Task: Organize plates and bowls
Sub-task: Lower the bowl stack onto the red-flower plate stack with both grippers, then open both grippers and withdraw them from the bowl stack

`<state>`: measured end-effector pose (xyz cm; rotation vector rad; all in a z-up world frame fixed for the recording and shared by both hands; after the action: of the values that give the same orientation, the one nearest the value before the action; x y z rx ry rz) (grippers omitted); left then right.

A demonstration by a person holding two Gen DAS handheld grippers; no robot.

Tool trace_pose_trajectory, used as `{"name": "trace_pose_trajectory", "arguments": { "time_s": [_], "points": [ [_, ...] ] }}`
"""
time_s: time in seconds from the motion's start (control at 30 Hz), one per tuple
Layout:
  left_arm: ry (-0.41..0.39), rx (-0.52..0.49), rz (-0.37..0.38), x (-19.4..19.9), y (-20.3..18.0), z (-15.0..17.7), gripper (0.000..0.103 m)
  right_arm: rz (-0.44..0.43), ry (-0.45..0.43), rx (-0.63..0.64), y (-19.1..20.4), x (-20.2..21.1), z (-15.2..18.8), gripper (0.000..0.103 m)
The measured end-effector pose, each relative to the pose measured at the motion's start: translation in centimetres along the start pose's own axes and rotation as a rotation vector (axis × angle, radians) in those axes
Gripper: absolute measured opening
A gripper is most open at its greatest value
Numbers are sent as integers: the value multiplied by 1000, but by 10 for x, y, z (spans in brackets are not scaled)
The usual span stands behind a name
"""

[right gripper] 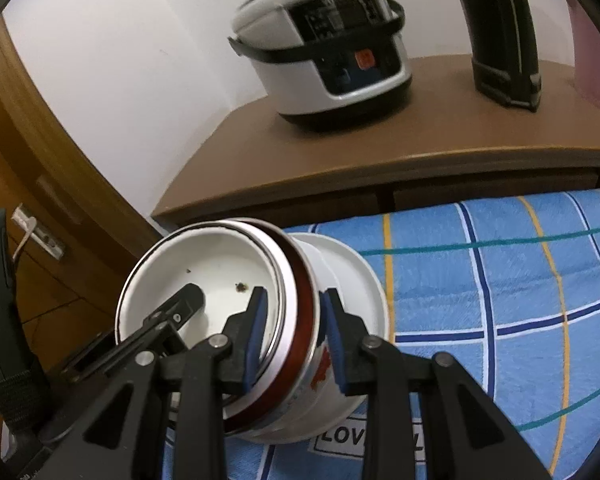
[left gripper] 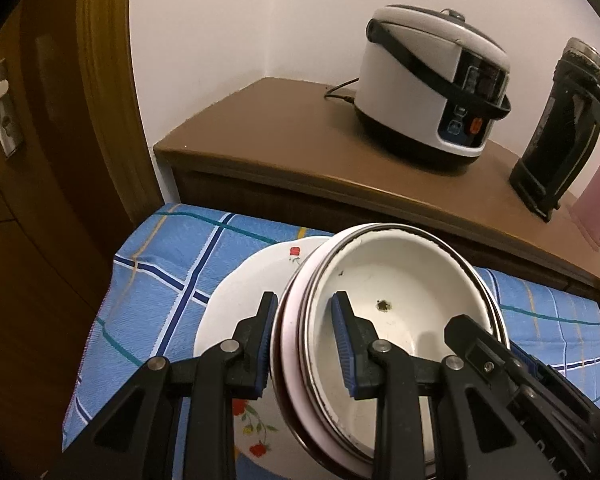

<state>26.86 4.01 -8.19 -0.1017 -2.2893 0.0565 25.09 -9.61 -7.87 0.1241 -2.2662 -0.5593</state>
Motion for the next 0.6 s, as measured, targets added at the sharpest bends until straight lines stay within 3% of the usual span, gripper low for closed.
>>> {"name": "trace_pose_trajectory", "arguments": {
  "time_s": [0.2,0.5,0.6],
  "points": [
    [30,15,-4,-19,6,7,31,9,22,4,-1,-19,0,29],
    [14,22,13,-25,11,4,31,20,10,47,4,-32,-2,30],
    [-6,-8,-19,-21,13,1,31,11,5,54,5,-32,1,32]
  ]
}}
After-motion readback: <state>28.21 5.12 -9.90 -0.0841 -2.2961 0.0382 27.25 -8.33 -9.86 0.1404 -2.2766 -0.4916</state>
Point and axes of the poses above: each gripper's, at about its wrist camera, not at the fingertips, and x roughly against the way its jaws point, y to its left, z to its underside, the point moved 10 cm from there along -x, roughly the way its jaws point, and after that the axes turned 3 degrees about -x, right-handed, at the moved point
